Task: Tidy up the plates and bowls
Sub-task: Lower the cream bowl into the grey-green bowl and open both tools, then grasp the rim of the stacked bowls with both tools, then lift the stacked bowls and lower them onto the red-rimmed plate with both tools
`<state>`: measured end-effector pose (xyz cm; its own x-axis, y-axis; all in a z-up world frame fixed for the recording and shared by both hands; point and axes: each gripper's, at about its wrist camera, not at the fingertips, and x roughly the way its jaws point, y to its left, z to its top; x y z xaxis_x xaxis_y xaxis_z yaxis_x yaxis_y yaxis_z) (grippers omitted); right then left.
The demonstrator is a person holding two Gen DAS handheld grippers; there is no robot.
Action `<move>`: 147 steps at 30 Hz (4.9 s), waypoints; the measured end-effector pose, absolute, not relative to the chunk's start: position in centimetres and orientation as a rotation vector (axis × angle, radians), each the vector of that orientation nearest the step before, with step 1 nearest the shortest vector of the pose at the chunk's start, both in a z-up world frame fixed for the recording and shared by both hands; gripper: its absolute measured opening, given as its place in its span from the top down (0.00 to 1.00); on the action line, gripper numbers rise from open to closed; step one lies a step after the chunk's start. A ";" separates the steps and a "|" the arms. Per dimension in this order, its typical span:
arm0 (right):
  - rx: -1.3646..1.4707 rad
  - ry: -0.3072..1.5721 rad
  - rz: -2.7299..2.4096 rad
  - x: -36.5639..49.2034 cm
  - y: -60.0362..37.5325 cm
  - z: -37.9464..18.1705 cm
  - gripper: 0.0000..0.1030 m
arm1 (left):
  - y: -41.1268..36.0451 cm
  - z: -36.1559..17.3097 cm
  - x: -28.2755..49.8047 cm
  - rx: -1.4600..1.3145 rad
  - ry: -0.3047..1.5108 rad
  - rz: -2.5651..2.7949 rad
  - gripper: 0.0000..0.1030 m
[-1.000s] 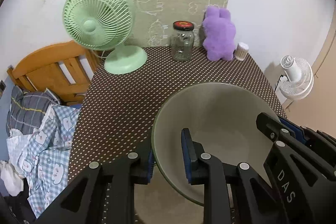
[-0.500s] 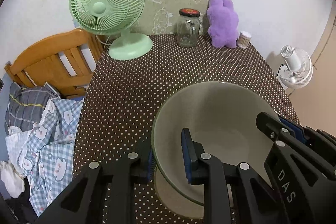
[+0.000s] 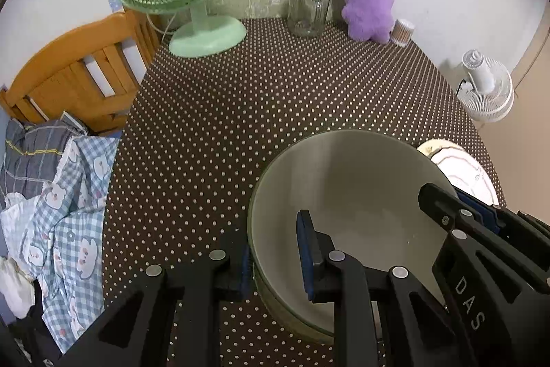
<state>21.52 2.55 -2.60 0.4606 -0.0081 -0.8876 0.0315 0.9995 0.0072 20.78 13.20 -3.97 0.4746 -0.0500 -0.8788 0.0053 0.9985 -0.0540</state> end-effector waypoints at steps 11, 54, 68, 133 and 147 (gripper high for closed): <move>-0.030 1.130 -0.053 20.8 3.6 -4.3 0.84 | 13.4 -5.8 20.2 -0.026 1.131 -0.044 0.81; 0.114 1.158 0.075 20.5 -0.4 -4.5 0.32 | 14.7 -5.4 19.8 -0.079 1.118 -0.134 0.23; 0.183 1.212 0.109 21.9 -1.6 -7.0 0.32 | 14.4 -7.5 21.0 -0.109 1.120 -0.119 0.23; 0.210 1.162 0.159 20.4 -4.4 -2.7 0.61 | 8.9 -1.9 19.2 -0.147 1.026 -0.186 0.58; 0.200 1.126 0.176 20.1 -9.1 -1.4 0.61 | 3.7 -0.8 19.0 -0.153 0.993 -0.167 0.58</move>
<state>20.10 -9.07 -1.40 0.4200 0.2399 -0.8753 -0.0390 0.9683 0.2466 19.03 3.71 -0.82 0.5358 -0.2091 -0.8181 0.0696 0.9765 -0.2040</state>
